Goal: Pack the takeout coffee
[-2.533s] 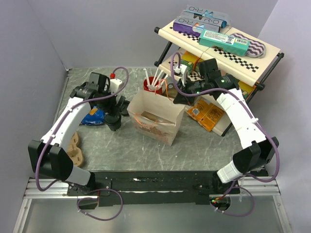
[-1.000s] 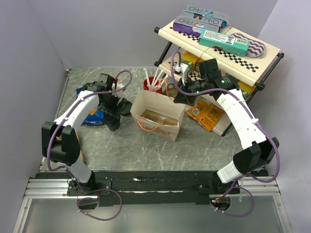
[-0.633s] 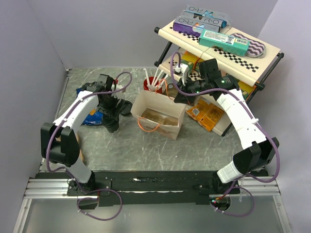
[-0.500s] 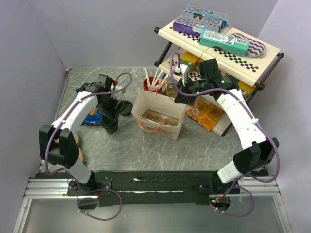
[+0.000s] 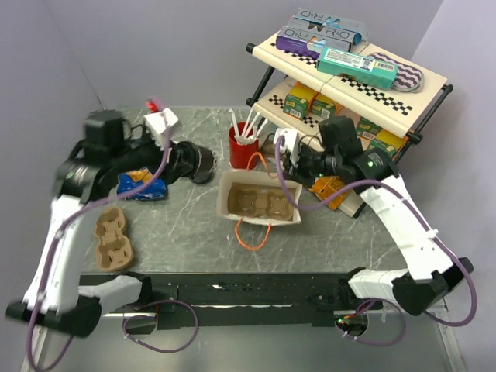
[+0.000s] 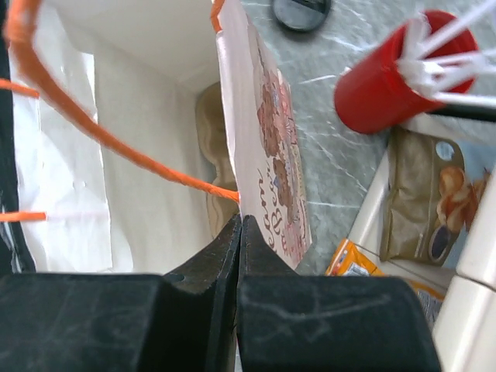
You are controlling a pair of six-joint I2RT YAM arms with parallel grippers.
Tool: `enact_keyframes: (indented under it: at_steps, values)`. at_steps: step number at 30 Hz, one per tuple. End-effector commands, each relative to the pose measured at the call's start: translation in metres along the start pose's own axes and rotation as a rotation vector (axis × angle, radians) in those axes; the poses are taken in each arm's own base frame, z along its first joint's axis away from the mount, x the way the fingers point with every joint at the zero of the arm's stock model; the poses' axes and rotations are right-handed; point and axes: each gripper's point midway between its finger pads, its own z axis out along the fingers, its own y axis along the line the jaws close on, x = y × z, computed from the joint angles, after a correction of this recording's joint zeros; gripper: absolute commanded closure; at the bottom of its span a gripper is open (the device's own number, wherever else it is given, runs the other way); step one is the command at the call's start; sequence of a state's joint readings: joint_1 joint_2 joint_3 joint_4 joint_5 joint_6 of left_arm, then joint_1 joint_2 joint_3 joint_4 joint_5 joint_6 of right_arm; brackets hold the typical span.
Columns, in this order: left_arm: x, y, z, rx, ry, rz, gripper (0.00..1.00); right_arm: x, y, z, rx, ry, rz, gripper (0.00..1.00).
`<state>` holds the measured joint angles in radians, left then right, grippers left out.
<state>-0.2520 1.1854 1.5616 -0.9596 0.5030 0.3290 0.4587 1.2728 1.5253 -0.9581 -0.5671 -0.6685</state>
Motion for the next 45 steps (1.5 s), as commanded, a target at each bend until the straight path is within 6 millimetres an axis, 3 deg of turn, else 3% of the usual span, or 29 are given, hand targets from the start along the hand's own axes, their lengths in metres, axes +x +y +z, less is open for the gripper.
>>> enact_keyframes:
  at_steps: [1, 7, 12, 16, 22, 29, 36, 40, 45]
  values:
    - [-0.086, -0.044, -0.05, 0.135, -0.36, 0.224, 0.99, -0.002, 0.015, -0.001, 0.01, 0.005, -0.122, 1.0]
    - [-0.115, -0.072, -0.08, 0.258, -0.41, 0.291, 0.99, 0.004, 0.011, 0.004, 0.039, 0.018, -0.037, 1.0]
    - [-0.11, -0.097, -0.09, 0.346, -0.421, 0.338, 0.99, -0.005, 0.005, 0.002, 0.052, -0.009, 0.029, 1.0]
    - [-0.087, -0.109, -0.069, 0.403, -0.354, 0.371, 0.99, -0.016, 0.008, -0.002, 0.024, -0.046, 0.022, 1.0]
    - [-0.082, -0.139, -0.039, 0.466, -0.328, 0.541, 0.99, -0.026, 0.007, -0.005, 0.022, -0.068, 0.022, 1.0]
    - [-0.07, -0.134, 0.009, 0.402, -0.213, 0.711, 0.99, -0.033, 0.01, -0.012, 0.018, -0.091, 0.012, 1.0]
    - [-0.064, -0.138, 0.034, 0.375, -0.153, 0.878, 0.99, -0.035, 0.019, -0.019, 0.018, -0.11, -0.02, 1.0]
    - [-0.053, -0.155, 0.047, 0.414, -0.109, 0.957, 0.99, -0.037, 0.019, -0.019, 0.022, -0.115, -0.018, 1.0]
    - [-0.032, -0.16, 0.06, 0.426, -0.059, 1.0, 0.99, -0.031, 0.008, -0.015, 0.084, -0.098, 0.027, 1.0]
